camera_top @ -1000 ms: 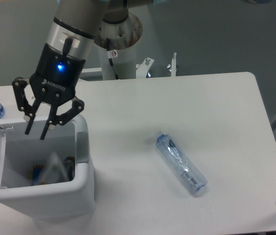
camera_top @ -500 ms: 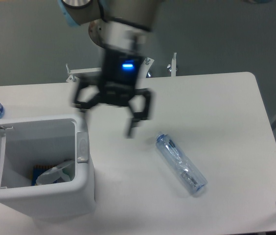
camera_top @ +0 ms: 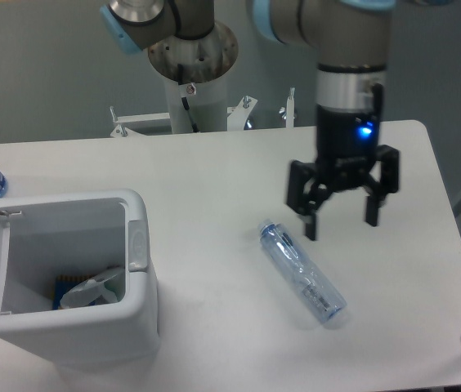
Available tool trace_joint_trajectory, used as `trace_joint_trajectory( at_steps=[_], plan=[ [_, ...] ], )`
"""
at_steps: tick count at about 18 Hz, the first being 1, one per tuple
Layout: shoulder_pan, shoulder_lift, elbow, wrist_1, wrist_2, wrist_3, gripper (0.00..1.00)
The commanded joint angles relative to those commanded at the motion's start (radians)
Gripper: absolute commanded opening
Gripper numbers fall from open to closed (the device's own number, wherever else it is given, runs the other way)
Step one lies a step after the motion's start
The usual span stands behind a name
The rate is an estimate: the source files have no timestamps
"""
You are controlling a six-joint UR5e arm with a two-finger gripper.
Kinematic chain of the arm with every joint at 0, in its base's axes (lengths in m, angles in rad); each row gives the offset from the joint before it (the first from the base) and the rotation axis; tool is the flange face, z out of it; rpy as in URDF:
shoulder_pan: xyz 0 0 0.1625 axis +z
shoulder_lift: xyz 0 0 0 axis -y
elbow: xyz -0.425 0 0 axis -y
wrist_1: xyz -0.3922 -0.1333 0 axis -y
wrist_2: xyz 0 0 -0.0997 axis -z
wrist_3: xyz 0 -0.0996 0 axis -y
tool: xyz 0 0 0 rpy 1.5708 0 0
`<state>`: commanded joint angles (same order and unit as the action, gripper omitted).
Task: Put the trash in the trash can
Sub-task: 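Move the open gripper back over the clear water bottle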
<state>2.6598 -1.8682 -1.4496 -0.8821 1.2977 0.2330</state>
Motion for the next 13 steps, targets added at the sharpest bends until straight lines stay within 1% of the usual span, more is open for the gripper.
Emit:
trace_joint_trajectory(
  at_steps=[2,4,6,13],
  plan=[
    [0.008,-0.043,0.001,0.002,0.021,0.050,1.00],
    [0.008,-0.090,0.003,0.000,0.066,0.098,1.00],
    [0.008,-0.127,0.017,0.005,0.087,0.111,1.00],
    [0.008,-0.180,0.017,0.009,0.086,0.080,1.00]
  ],
)
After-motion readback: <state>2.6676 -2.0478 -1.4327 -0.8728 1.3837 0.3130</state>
